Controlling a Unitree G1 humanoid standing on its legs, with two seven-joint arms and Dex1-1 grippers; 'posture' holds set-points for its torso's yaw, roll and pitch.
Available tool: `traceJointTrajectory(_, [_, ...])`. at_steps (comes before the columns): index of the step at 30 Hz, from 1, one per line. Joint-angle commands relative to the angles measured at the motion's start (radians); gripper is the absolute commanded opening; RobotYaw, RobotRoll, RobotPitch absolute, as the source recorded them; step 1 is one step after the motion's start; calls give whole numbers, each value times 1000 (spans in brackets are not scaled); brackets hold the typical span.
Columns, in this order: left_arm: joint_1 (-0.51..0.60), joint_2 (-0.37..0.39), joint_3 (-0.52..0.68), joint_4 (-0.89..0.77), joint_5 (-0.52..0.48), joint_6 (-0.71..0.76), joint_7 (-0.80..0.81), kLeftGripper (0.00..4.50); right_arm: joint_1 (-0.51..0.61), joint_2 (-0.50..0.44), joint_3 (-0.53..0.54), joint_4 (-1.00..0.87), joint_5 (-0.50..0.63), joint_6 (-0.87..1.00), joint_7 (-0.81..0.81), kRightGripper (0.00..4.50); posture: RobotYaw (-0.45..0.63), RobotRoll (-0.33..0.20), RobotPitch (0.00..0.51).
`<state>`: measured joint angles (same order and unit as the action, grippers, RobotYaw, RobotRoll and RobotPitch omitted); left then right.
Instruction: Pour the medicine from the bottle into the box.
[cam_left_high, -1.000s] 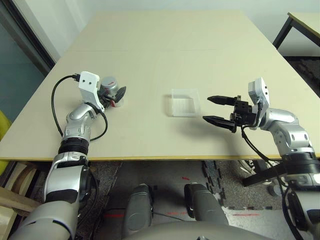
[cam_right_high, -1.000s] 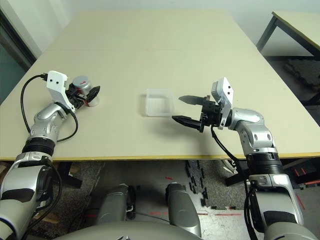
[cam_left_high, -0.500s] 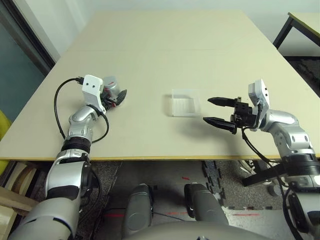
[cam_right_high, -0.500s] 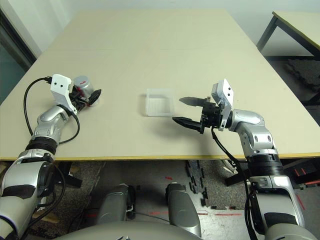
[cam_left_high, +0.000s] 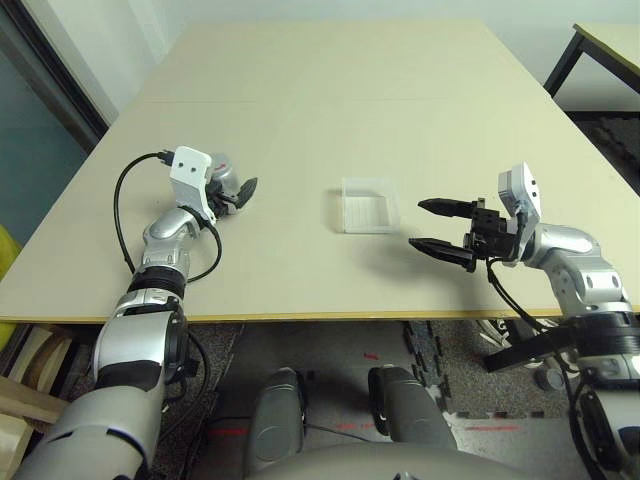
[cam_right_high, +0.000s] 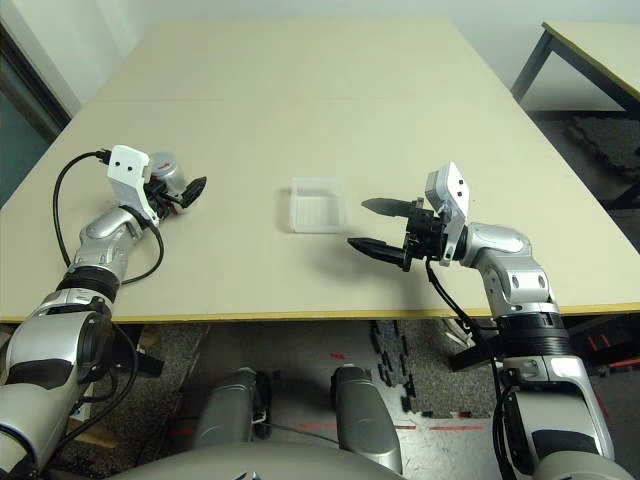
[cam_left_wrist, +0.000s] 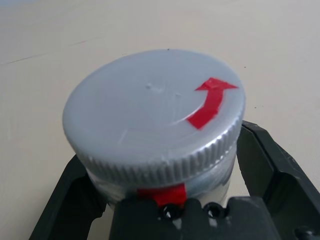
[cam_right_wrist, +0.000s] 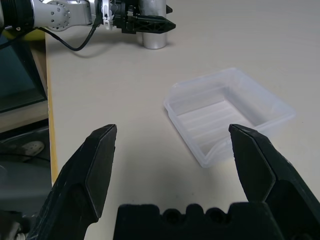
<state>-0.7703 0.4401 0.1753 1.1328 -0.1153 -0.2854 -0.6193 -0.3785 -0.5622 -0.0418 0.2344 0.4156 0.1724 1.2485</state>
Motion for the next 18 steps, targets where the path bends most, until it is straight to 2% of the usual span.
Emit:
traceJointTrajectory(1, [-4,-7,-9,32,16,-10,6,4500,10,-11,-9,-17,3,-10,-4,4459,-173,0,95])
traceJointTrajectory(15, [-12,-6,-8,61,22,-15,7,4500,19,-21,-13,-18,5,-16,-2,4459,-179,0,94])
traceJointTrajectory(18, [-15,-7,-4,69,19,-18,2,3839,19,-21,-13,-17,4,-19,-3,4500,-179,0,94])
